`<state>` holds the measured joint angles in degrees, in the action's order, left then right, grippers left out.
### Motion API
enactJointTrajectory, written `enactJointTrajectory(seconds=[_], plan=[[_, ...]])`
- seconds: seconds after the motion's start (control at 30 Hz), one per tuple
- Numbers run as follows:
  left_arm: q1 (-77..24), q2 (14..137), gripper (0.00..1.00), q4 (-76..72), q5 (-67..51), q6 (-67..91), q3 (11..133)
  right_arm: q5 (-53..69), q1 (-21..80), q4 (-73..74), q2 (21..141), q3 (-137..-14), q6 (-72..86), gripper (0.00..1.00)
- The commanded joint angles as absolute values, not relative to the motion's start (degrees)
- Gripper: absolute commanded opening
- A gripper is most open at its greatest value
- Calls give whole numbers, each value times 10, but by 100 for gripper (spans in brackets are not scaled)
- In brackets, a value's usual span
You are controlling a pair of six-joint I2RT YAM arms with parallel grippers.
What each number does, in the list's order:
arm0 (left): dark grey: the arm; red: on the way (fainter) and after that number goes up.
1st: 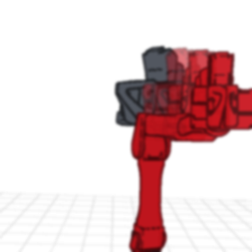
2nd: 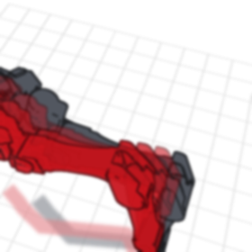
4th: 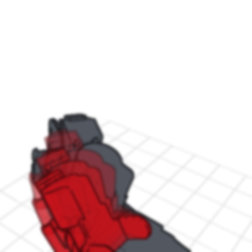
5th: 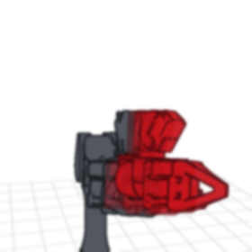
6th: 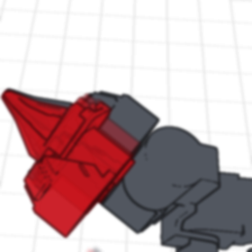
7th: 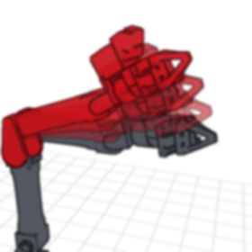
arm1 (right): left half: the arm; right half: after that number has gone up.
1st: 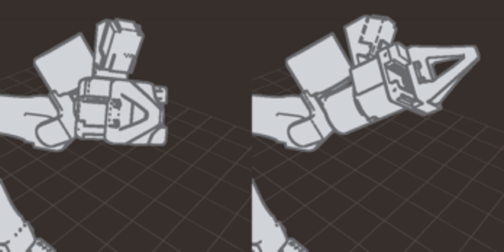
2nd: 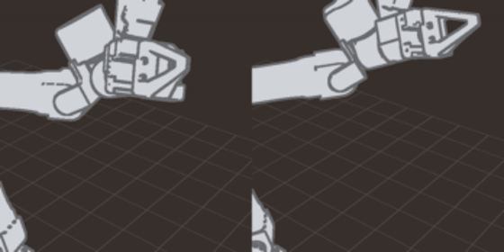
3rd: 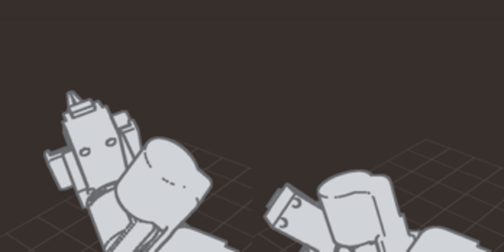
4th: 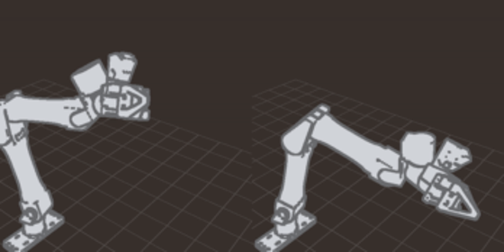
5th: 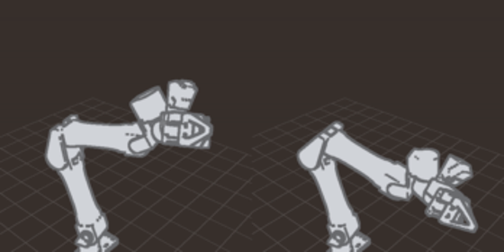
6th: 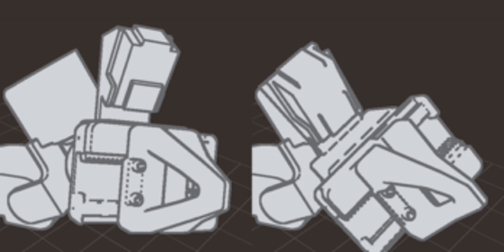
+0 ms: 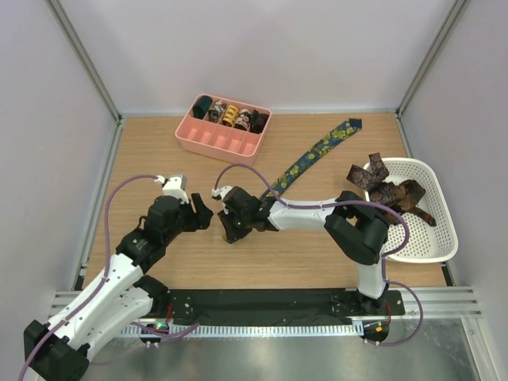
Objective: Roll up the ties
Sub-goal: Roll the tie
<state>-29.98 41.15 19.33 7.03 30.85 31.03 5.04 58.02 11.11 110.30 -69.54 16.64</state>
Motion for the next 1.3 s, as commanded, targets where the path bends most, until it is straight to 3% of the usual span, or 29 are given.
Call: enactJointTrajectory(seconds=[0.0, 0.3, 0.47, 0.83, 0.9, 0.97, 1.03, 1.2, 1.27], plan=[[-298, 412, 63, 188, 72, 298, 322, 46, 584, 109, 1112, -708, 168, 30], [-299, 400, 63, 191, 79, 302, 316, 22, 598, 147, 1051, -721, 133, 53], [-299, 366, 63, 193, 102, 314, 308, -25, 629, 170, 1040, -722, 90, 59], [-299, 252, 67, 241, 170, 326, 300, -102, 664, 160, 1097, -735, 73, 54], [-299, 236, 68, 248, 186, 325, 298, -108, 664, 152, 1106, -734, 73, 49], [-299, 212, 70, 250, 195, 326, 295, -111, 663, 150, 1113, -736, 72, 33], [-299, 197, 71, 252, 202, 328, 291, -112, 664, 152, 1114, -737, 71, 29], [-300, 191, 72, 250, 208, 330, 286, -106, 664, 157, 1107, -736, 66, 29], [-299, 187, 72, 248, 214, 330, 285, -105, 663, 159, 1106, -737, 63, 40]])
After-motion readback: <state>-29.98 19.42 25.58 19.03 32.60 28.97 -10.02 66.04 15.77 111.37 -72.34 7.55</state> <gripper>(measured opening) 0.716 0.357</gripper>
